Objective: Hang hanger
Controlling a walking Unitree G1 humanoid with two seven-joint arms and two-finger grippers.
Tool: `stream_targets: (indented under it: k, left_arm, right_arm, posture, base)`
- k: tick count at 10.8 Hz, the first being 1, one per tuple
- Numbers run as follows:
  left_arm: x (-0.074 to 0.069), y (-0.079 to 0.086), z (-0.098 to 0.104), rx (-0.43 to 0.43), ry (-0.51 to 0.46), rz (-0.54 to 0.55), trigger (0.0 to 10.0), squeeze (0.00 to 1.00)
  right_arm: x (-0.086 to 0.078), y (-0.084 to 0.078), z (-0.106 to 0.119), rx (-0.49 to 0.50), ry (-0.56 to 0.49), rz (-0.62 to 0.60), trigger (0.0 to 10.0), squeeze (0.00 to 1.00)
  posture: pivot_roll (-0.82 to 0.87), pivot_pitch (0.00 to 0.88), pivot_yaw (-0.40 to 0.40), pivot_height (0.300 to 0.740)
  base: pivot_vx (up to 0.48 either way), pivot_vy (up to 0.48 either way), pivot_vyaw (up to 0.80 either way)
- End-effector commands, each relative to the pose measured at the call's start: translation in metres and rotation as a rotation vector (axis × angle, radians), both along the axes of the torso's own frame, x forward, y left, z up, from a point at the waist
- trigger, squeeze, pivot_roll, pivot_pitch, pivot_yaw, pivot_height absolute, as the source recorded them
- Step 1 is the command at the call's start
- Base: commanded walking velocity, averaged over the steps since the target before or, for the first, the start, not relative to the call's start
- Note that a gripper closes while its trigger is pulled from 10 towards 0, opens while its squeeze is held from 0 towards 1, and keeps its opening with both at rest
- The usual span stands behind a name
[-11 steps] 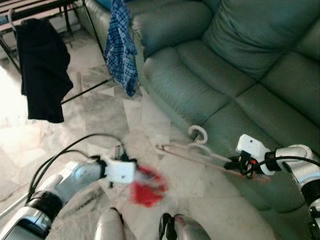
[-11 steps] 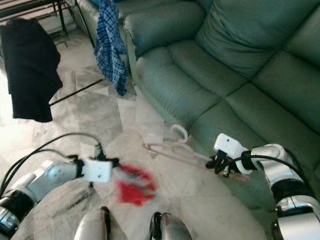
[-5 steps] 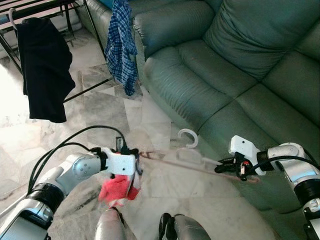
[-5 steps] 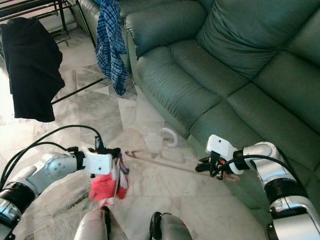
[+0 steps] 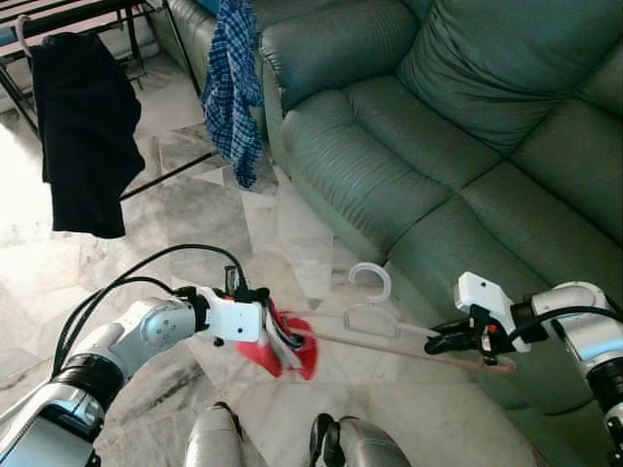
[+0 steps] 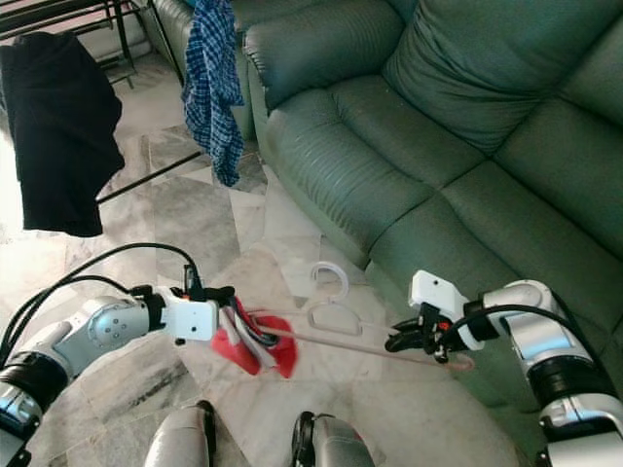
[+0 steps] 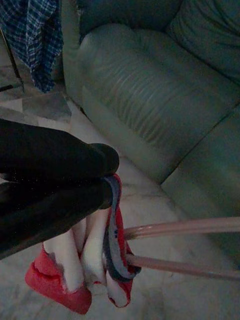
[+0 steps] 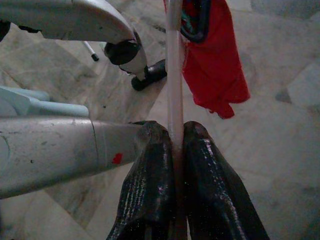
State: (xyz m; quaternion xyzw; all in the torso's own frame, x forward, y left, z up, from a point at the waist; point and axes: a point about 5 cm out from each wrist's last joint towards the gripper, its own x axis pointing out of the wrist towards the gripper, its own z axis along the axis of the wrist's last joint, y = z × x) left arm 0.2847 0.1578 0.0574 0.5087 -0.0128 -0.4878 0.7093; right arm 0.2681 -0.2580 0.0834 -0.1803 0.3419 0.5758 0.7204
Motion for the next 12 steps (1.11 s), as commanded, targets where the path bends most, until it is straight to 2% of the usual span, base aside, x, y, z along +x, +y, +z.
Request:
stream_targets:
  k: [1, 3, 5, 8, 9, 10, 11, 12]
  left_arm:
    - [0.0, -0.002, 0.001, 0.003, -0.016, -0.022, 10.0, 0.0]
    - [0.002, -0.001, 0.003, -0.013, -0.038, -0.012, 10.0, 0.0]
    - [0.007, -0.015, 0.021, -0.121, -0.089, -0.03, 10.0, 0.0]
    - [0.002, -0.052, 0.053, -0.295, -0.138, -0.127, 10.0, 0.0]
    - [0.001, -0.057, 0.056, -0.312, -0.139, -0.14, 10.0, 0.0]
    - [-0.003, -0.066, 0.066, -0.356, -0.141, -0.157, 10.0, 0.0]
    - [-0.002, -0.065, 0.067, -0.361, -0.144, -0.14, 10.0, 0.0]
    - [-0.001, -0.058, 0.059, -0.332, -0.127, -0.107, 10.0, 0.0]
  right_arm:
    - [-0.003, 0.0, 0.002, 0.007, 0.015, 0.029, 10.0, 0.0]
    - [-0.006, 0.0, -0.002, -0.008, 0.031, 0.04, 10.0, 0.0]
    - [-0.002, 0.013, -0.022, -0.024, 0.001, -0.021, 10.0, 0.0]
    - [0.019, 0.047, -0.046, 0.041, -0.105, -0.277, 10.0, 0.0]
    - [0.024, 0.05, -0.046, 0.056, -0.123, -0.324, 10.0, 0.0]
    - [0.04, 0.051, -0.041, 0.075, -0.189, -0.524, 10.0, 0.0]
    - [0.056, 0.043, -0.03, 0.077, -0.294, -0.718, 10.0, 0.0]
    - [0.069, 0.036, -0.015, 0.12, -0.356, -0.858, 10.0, 0.0]
  posture:
    - [0.05, 0.185, -0.065, 0.74]
    - [0.05, 0.185, -0.063, 0.74]
    - [0.05, 0.182, -0.067, 0.74]
    - [0.06, 0.177, -0.071, 0.74]
    - [0.06, 0.176, -0.072, 0.74]
    - [0.07, 0.174, -0.075, 0.74]
    - [0.07, 0.173, -0.08, 0.74]
    - [0.06, 0.171, -0.081, 0.74]
  base:
    - [0.0, 0.0, 0.0]
    - [0.0, 0.0, 0.0]
    - [0.0, 0.0, 0.0]
    - [0.0, 0.0, 0.0]
    - [0.0, 0.0, 0.0]
    - [0.0, 0.0, 0.0]
    - [0.0, 0.0, 0.0]
    - [0.0, 0.0, 0.0]
